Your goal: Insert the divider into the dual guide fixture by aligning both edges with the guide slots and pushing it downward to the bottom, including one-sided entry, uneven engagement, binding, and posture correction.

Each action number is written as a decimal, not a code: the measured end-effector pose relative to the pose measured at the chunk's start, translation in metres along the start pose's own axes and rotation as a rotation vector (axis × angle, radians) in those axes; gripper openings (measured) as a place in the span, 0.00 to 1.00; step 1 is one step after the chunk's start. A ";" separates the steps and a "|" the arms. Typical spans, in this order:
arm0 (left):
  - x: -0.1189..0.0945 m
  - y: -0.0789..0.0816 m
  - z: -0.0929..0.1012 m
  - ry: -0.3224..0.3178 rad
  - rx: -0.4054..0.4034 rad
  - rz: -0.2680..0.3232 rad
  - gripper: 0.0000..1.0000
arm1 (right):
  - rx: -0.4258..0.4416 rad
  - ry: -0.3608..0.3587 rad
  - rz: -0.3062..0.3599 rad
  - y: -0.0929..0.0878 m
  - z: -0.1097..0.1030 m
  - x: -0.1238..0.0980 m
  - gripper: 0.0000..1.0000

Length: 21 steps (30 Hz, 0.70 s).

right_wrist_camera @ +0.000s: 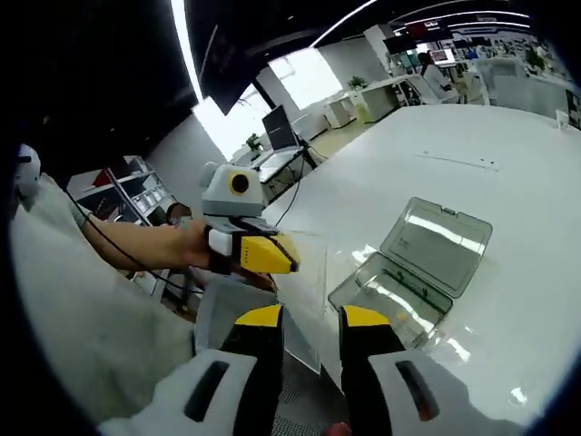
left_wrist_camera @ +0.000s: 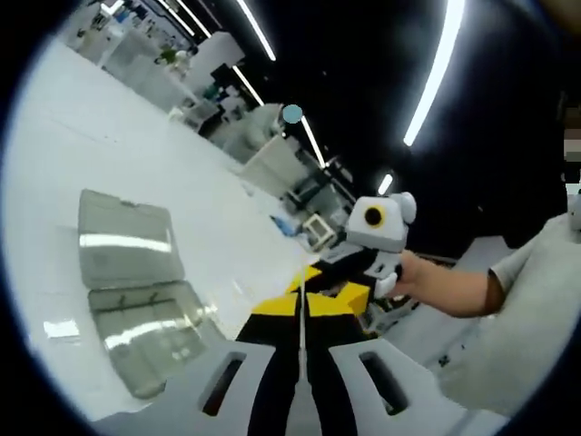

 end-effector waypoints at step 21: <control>0.004 -0.001 0.027 -0.146 0.033 -0.045 0.00 | 0.090 0.243 0.040 0.000 -0.016 -0.004 0.13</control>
Point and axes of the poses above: the point that each gripper's makers call its tool centre point, and the gripper's own axes: x roughly forward along the fingers, z roughly to its right, y roughly out of its top, the point moved 4 cm from there along -x, roughly backward along the fingers, and after that the axes turned 5 degrees about -x, right-handed, at the moved point
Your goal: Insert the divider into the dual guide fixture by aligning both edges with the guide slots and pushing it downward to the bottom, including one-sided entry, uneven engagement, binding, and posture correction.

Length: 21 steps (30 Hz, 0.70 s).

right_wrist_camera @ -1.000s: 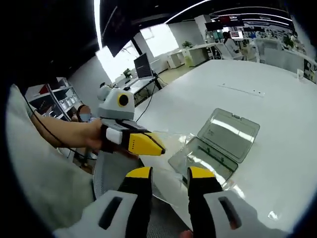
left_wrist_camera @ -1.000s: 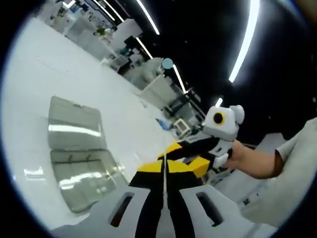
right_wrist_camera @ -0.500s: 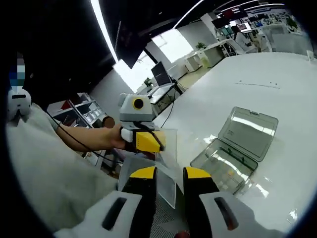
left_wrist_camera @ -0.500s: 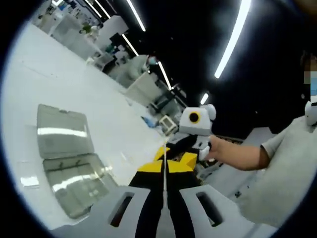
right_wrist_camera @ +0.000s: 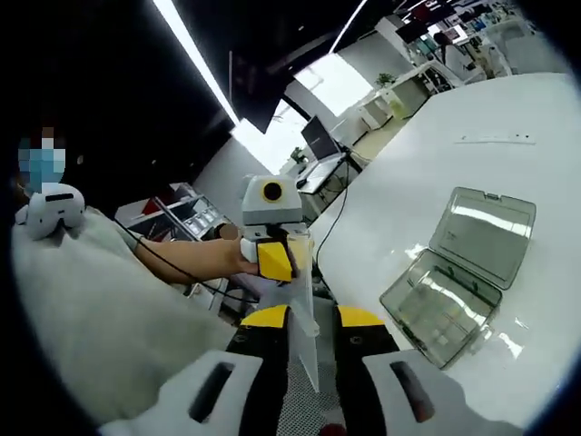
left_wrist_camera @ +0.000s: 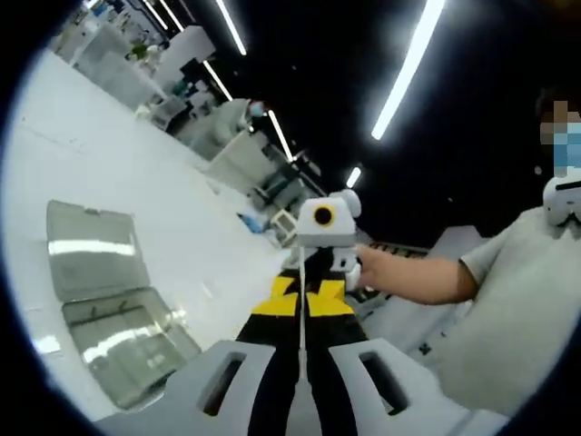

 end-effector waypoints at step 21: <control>-0.001 0.000 0.004 -0.017 0.008 -0.002 0.00 | 0.031 0.079 0.011 -0.001 -0.008 0.005 0.05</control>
Point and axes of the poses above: the point that each gripper's makers call its tool centre point, and the gripper's own axes: x roughly forward along the fingers, z roughly to its right, y roughly out of its top, the point moved 4 cm from there along -x, roughly backward along the fingers, and after that the axes turned 5 degrees about -x, right-handed, at the moved point
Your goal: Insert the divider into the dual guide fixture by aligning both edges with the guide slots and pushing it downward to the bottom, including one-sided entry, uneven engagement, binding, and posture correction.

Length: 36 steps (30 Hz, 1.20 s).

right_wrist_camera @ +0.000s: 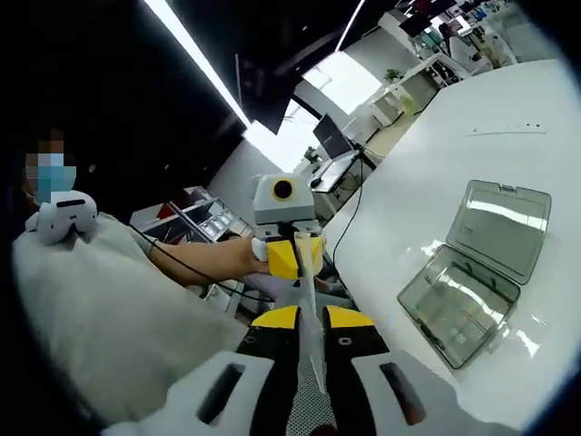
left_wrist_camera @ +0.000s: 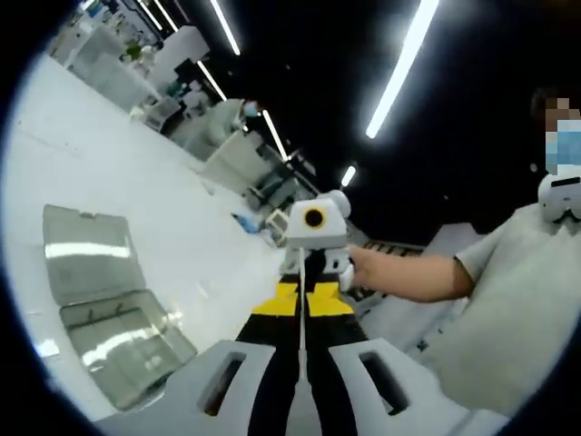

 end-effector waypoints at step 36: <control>-0.005 0.001 -0.014 0.087 0.010 0.033 0.11 | 0.106 -0.052 0.005 0.005 -0.002 0.000 0.00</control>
Point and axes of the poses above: the point that each gripper's makers call its tool centre point, and the gripper's own axes: x roughly forward along the fingers, z roughly to its right, y roughly out of its top, the point moved 4 cm from there along -x, roughly backward along the fingers, and after that the axes turned 5 degrees about -x, right-handed, at the moved point
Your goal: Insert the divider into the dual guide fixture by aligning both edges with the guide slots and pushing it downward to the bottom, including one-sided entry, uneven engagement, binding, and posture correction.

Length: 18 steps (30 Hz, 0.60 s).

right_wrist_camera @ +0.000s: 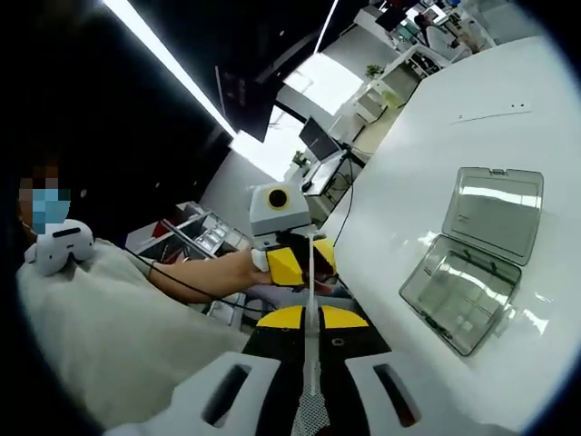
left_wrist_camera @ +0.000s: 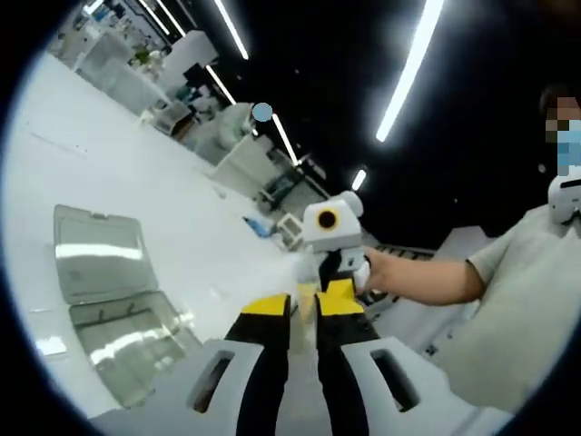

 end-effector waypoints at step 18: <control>-0.029 0.003 -0.025 0.220 0.148 0.015 0.11 | 0.175 -0.196 -0.042 0.006 0.031 0.006 0.00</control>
Point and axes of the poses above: the point that each gripper's makers call its tool centre point, and the gripper's own axes: x roughly forward along the fingers, z roughly to its right, y roughly out of its top, the point moved 4 cm from there along -x, roughly backward along the fingers, and after that the axes turned 5 degrees about -x, right-handed, at the moved point
